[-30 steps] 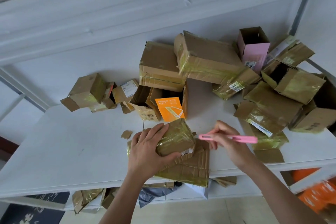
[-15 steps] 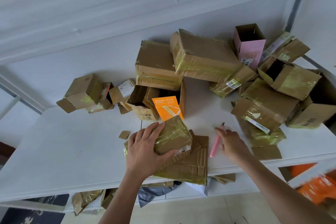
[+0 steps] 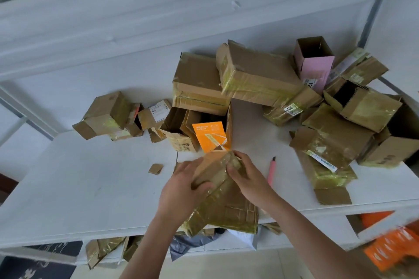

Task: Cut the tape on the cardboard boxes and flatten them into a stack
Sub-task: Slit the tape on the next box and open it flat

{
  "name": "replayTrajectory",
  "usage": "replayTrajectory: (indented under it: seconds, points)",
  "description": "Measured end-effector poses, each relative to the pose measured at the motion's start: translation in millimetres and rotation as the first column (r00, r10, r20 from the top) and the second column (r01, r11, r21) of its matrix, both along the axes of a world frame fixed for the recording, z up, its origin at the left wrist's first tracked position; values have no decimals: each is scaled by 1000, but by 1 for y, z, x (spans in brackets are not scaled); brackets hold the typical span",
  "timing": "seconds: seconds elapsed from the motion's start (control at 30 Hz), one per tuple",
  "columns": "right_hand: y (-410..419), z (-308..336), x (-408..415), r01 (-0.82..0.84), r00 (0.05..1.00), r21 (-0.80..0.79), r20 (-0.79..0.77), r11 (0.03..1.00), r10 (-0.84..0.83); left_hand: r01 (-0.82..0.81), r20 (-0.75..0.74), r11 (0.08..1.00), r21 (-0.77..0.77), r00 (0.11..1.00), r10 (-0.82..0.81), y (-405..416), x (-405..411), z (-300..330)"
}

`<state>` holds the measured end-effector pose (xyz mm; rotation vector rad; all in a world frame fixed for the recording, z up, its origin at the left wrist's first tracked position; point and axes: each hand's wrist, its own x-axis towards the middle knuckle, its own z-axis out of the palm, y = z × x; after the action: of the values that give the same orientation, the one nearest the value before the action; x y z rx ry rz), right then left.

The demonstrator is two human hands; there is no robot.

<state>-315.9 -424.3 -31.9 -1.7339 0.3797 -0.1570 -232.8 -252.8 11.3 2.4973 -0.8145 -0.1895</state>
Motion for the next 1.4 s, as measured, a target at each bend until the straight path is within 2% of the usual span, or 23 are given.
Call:
replayTrajectory:
  seconds: [0.07,0.13,0.4,0.7,0.93,1.17,1.4]
  points:
    - [-1,-7,-4,5,1000,20,-12,1000,-5,34,-88,991,128,996,-22,8,5,-5]
    - [0,-11,-7,13,1000,-6,-23,1000,-13,90,-181,981,172,982,-59,14,6,-12]
    - [6,-12,-9,89,996,11,-26,996,-89,122,-80,974,190,991,-109,13,11,-21]
    - [5,-15,-6,109,994,184,-24,977,-106,144,-66,979,144,989,-136,12,14,-18]
    - [19,-18,0,198,980,125,-4,972,-199,135,-49,986,100,990,-131,13,17,-20]
    - [12,-20,0,158,987,183,-40,970,-153,140,-58,988,66,989,-136,9,18,-17]
    - [6,-21,-8,82,995,364,-90,928,-52,147,-68,987,68,987,-142,7,16,-16]
